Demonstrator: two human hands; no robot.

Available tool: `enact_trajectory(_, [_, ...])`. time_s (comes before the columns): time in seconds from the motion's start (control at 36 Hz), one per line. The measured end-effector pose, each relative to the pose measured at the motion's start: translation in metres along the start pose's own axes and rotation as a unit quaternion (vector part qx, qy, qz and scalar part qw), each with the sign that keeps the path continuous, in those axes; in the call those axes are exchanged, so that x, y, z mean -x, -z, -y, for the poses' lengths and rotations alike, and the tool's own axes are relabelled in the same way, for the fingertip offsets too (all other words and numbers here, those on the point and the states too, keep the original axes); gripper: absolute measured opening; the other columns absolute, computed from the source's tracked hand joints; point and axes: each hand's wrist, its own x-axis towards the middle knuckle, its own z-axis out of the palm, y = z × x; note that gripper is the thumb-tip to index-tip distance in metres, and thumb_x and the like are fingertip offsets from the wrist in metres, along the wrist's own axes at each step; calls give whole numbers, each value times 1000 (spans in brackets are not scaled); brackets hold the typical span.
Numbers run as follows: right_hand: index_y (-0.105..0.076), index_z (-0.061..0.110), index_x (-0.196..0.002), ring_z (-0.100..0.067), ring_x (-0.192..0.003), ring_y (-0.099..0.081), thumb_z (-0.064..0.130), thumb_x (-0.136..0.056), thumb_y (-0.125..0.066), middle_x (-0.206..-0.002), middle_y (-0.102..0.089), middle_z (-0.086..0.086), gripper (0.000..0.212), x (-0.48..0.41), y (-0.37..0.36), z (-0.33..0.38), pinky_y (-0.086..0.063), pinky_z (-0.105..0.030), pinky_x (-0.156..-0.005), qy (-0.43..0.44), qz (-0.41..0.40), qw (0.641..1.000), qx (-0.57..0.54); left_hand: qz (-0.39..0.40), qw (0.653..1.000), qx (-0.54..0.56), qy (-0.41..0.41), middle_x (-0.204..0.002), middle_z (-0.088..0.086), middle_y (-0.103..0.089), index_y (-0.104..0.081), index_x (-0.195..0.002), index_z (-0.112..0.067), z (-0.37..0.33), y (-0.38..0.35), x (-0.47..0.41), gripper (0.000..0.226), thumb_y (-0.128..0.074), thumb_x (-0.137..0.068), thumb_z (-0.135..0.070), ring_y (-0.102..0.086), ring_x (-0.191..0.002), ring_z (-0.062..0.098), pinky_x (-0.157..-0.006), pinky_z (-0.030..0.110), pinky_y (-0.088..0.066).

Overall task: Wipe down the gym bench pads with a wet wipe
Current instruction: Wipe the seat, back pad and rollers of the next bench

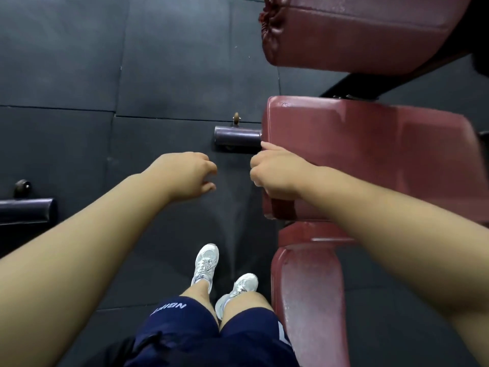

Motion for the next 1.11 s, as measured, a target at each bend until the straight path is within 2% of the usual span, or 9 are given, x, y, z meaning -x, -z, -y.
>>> enact_trajectory(0.08, [-69, 15, -74, -29, -80, -59, 3, -67, -65, -80, -58, -3, 14, 18, -11, 8, -42, -35, -87, 58, -84, 992, -68, -3, 1000, 6, -5, -124, -7, -52, -56, -121, -29, -3, 0, 2, 34, -47, -93, -46, -51, -114, 18, -83, 34, -48])
enact_trajectory(0.17, [-68, 14, -66, -29, -62, -56, 8, -57, -80, -69, -56, -3, 16, 34, -18, 11, -48, -30, -58, 84, -117, 980, -139, -7, 1000, 8, -14, -123, -7, -52, -55, -122, -28, -8, 3, 2, 35, -45, -94, -47, -50, -115, 18, -82, 34, -48])
enact_trajectory(0.36, [-71, 8, -82, -30, -77, -62, 5, -74, -61, -84, -66, -7, 13, 61, -14, -15, -51, -36, -72, -67, -263, 943, -194, -14, 999, 24, -34, -130, -10, -48, -51, -127, -32, -19, 19, -8, 37, -43, -94, -48, -48, -119, 17, -87, 35, -47])
enact_trajectory(0.5, [-71, 5, -100, -29, -102, -57, 4, -85, -58, -106, -61, -12, 20, 58, -13, -53, -38, -26, -91, -337, -344, 827, -290, -37, 997, 46, -44, -132, -12, -47, -51, -128, -32, -27, 33, -26, 37, -45, -94, -46, -51, -115, 16, -88, 36, -48])
enact_trajectory(0.64, [-68, 16, -104, -11, -101, -54, 19, -86, -63, -115, -56, -4, 18, 21, -10, -80, -27, -2, -79, -496, -411, 669, -371, -50, 996, 53, -53, -128, -13, -49, -53, -125, -32, -32, 38, -43, 36, -46, -94, -48, -54, -111, 15, -85, 36, -49])
enact_trajectory(0.72, [-72, 16, -101, -2, -97, -46, 24, -85, -61, -114, -60, -7, 21, -6, -3, -71, -21, 3, -83, -436, -403, 730, -338, -48, 996, 50, -52, -125, -13, -50, -53, -124, -32, -32, 37, -51, 35, -45, -94, -48, -53, -109, 14, -83, 34, -49])
enact_trajectory(0.86, [-72, 11, -96, -19, -102, -58, 9, -84, -60, -108, -63, -4, 17, -21, -1, -53, -48, -30, -88, -183, -374, 856, -307, -56, 996, 52, -50, -121, -11, -51, -54, -121, -31, -32, 36, -60, 32, -46, -93, -44, -51, -110, 13, -83, 35, -49])
enact_trajectory(0.97, [-74, 14, -95, -23, -92, -56, 7, -83, -59, -94, -63, -10, 20, -10, -5, -88, -43, -24, -78, -250, -377, 863, -226, -76, 991, 91, -66, -130, -10, -48, -49, -130, -32, -35, 33, -67, 38, -48, -93, -42, -49, -117, 15, -90, 37, -47])
enact_trajectory(1.11, [-70, 10, -100, -27, -100, -56, 16, -93, -54, -105, -59, -11, 19, 11, -18, -114, -35, -21, -81, -460, -376, 773, -221, -118, 981, 120, -96, -143, -7, -39, -44, -139, -22, -40, 26, -77, 53, -54, -91, -43, -33, -131, 18, -108, 32, -31])
